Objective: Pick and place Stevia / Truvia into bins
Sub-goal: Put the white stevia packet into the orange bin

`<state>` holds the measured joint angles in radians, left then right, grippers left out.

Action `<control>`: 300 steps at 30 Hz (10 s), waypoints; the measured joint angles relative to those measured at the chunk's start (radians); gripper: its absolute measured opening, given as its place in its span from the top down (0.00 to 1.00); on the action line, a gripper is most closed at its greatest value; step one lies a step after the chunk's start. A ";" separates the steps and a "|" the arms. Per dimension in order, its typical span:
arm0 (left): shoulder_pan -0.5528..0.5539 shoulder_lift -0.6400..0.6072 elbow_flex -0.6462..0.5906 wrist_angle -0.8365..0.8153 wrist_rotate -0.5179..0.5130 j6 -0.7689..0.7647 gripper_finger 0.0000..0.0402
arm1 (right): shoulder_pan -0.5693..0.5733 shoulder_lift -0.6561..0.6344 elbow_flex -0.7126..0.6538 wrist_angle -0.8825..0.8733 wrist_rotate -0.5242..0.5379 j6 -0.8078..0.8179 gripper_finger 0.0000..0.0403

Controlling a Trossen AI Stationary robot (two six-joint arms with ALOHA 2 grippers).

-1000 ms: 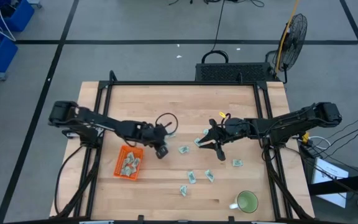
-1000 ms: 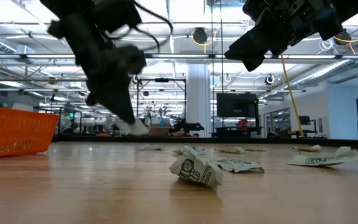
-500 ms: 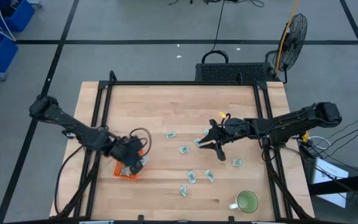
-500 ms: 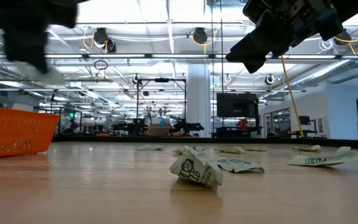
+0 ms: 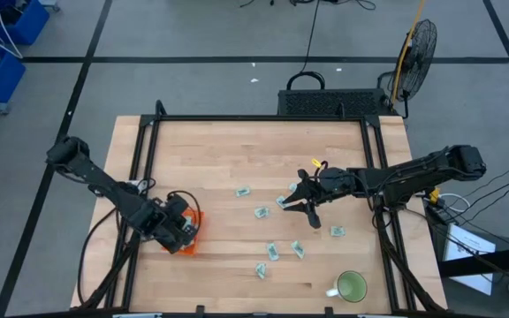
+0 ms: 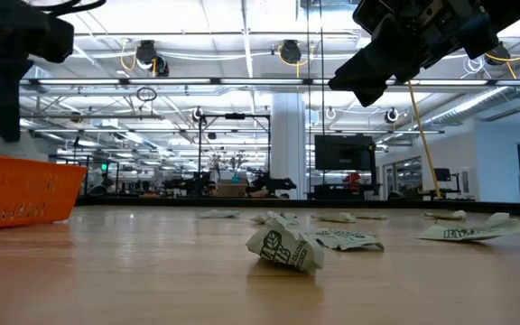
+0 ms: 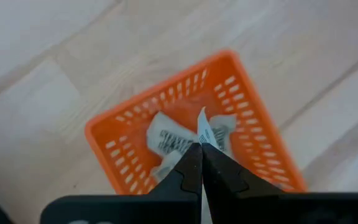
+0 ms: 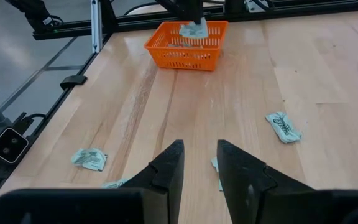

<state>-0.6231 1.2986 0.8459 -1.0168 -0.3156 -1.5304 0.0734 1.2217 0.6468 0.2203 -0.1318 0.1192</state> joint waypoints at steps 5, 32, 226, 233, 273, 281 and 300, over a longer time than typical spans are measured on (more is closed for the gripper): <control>0.006 0.061 0.000 0.025 0.000 0.007 0.99 | 0.000 0.000 0.000 0.000 0.000 0.000 0.78; 0.148 0.014 0.042 0.146 0.118 0.294 0.97 | 0.000 0.000 0.000 0.052 0.000 -0.045 0.78; 0.198 0.086 0.087 -0.084 -0.012 0.523 0.82 | 0.229 0.030 0.020 -0.688 0.032 0.410 1.00; 0.213 0.084 0.116 -0.089 -0.192 0.524 0.82 | 0.217 -0.003 0.022 -0.098 0.275 0.107 1.00; 0.742 -0.102 0.182 0.107 -0.304 1.152 0.82 | 0.035 1.275 1.079 0.596 0.050 -0.251 1.00; 0.742 -0.102 0.182 0.109 -0.304 1.163 0.82 | -0.002 1.298 1.077 0.596 0.050 -0.215 0.97; 0.742 -0.102 0.182 0.101 -0.292 1.161 0.82 | 0.026 1.123 1.075 0.245 0.048 -0.318 0.76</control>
<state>0.1184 1.1969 1.0275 -0.9160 -0.6076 -0.3698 0.0995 2.3452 1.7222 0.4655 -0.0837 -0.1992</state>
